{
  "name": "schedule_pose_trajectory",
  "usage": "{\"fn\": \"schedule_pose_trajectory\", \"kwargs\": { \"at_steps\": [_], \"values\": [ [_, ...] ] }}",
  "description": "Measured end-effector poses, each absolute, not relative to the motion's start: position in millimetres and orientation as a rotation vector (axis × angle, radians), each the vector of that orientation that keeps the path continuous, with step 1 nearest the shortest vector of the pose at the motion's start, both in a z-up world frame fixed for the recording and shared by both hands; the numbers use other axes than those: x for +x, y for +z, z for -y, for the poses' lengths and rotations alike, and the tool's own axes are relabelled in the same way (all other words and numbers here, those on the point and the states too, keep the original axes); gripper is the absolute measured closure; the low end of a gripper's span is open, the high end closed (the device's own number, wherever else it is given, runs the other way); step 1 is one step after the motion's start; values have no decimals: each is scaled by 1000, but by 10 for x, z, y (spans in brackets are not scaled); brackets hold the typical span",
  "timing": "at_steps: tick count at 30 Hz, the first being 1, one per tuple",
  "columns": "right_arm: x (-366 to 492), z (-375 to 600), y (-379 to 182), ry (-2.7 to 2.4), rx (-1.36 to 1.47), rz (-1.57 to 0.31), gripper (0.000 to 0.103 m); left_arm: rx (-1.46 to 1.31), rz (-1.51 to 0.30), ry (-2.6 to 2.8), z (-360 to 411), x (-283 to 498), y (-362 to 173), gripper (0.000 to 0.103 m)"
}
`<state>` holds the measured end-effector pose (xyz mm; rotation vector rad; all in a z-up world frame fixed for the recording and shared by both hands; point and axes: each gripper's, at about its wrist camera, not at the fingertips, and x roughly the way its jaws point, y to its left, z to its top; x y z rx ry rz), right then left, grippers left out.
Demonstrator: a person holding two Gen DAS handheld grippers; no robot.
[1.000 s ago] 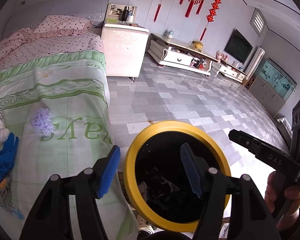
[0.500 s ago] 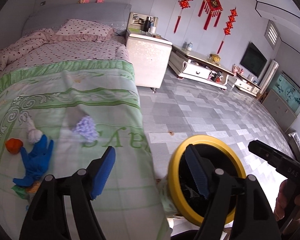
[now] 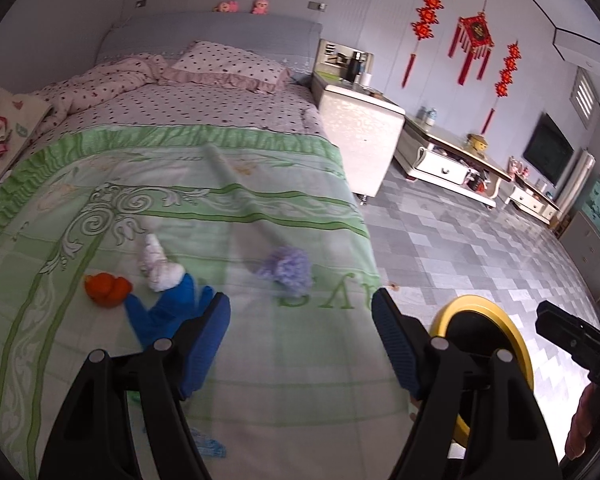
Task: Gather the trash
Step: 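Move both open tools back over the remaining trash on the bed, then grasp the orange with the left tool while the right tool grasps the green snack packet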
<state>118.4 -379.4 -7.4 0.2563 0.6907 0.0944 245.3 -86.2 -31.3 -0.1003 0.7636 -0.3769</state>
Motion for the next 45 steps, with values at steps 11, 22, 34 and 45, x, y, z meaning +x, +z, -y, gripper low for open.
{"fn": "schedule_pose_trajectory", "kwargs": {
  "at_steps": [11, 22, 34, 45],
  "values": [
    [1451, 3029, -210, 226, 198, -727, 44, -119, -789, -250, 215, 2723, -481, 33],
    [1617, 2415, -563, 361, 158, -801, 44, -148, -848, -130, -304, 2995, -834, 33],
    [1771, 1886, -1025, 497, 142, -905, 44, -143, -931, -63, -577, 3381, -1278, 33],
    [2030, 1314, -1285, 576, 115, -956, 44, -176, -982, -40, -793, 3700, -1547, 33]
  ]
}}
